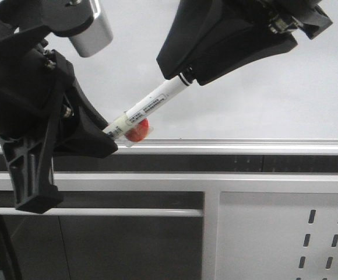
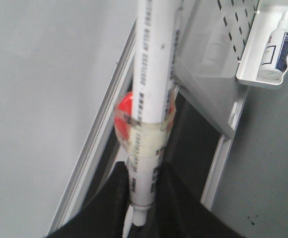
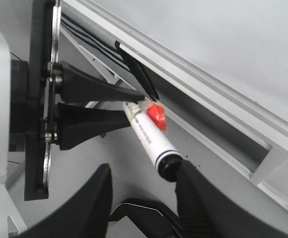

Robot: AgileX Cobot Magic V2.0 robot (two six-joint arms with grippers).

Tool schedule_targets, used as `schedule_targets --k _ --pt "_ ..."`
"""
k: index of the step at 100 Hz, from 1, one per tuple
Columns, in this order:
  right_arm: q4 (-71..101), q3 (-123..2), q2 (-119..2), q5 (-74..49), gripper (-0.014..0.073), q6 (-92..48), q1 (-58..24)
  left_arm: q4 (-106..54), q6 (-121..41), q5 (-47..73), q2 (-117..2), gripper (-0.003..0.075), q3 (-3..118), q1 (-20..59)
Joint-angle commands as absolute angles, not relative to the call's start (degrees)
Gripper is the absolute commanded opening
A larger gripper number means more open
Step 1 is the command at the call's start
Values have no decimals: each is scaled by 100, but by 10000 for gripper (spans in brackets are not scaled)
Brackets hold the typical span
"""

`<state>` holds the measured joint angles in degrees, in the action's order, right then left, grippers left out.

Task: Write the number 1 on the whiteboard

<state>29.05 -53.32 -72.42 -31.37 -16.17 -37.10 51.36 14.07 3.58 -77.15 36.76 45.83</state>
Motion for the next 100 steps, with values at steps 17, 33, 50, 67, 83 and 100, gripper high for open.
schedule_targets --k 17,33,50,67,83,100 --pt "3068 -5561 -7204 -2988 332 -1679 -3733 5074 1433 -865 -7454 -18 3919 4635" --pt "3068 -5668 -7118 -3194 416 -1679 -3733 5074 1433 -854 -7440 -18 3919 4635" --pt "2923 -5668 -6948 -3330 416 -1669 -3684 5074 1433 -854 -7330 -18 3919 4635" --pt "2923 -5668 -6923 -3517 416 -1653 -3596 5074 1433 -854 -7198 -18 3919 4635" --pt "2934 -5668 -6923 -3430 416 -1653 -3596 4930 1433 -866 -7174 -18 3919 4635" --pt "2934 -5668 -6923 -3412 394 -1653 -3596 4929 1433 -877 -7174 -18 3919 4635"
